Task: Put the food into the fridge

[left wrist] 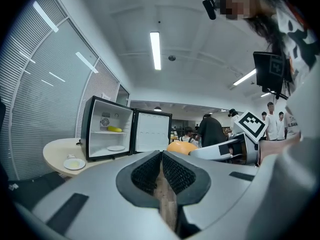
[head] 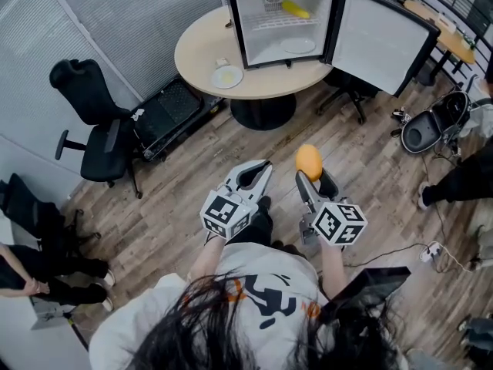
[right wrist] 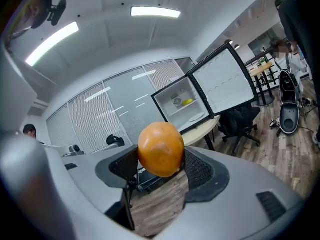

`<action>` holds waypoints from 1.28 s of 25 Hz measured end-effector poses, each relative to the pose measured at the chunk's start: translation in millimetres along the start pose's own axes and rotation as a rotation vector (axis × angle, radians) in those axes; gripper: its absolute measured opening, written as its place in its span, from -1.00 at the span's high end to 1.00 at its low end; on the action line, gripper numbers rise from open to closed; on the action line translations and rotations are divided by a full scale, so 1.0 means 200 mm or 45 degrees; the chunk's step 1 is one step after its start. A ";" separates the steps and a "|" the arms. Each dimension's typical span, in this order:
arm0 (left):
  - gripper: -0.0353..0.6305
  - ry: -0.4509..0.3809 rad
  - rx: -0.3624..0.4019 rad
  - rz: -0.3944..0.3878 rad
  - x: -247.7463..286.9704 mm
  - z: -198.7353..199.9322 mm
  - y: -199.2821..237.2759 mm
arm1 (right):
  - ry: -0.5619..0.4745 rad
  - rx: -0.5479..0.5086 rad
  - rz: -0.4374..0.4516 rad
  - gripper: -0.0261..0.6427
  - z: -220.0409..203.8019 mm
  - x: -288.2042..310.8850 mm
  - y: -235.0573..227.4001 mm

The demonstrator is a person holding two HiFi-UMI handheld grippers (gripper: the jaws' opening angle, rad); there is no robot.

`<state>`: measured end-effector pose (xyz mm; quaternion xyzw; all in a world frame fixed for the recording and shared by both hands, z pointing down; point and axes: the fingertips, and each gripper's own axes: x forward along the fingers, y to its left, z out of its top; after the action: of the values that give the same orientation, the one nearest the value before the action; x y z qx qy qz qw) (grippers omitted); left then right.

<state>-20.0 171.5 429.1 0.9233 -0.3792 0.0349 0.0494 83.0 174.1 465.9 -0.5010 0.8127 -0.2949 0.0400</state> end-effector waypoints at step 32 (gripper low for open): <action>0.86 0.030 -0.036 -0.120 0.72 0.09 1.00 | 0.006 0.035 -0.141 0.04 0.45 1.10 -0.26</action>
<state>-57.8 -72.9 438.8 0.9389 -0.3351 0.0380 0.0686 48.7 -67.0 469.3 -0.5438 0.7797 -0.3091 0.0286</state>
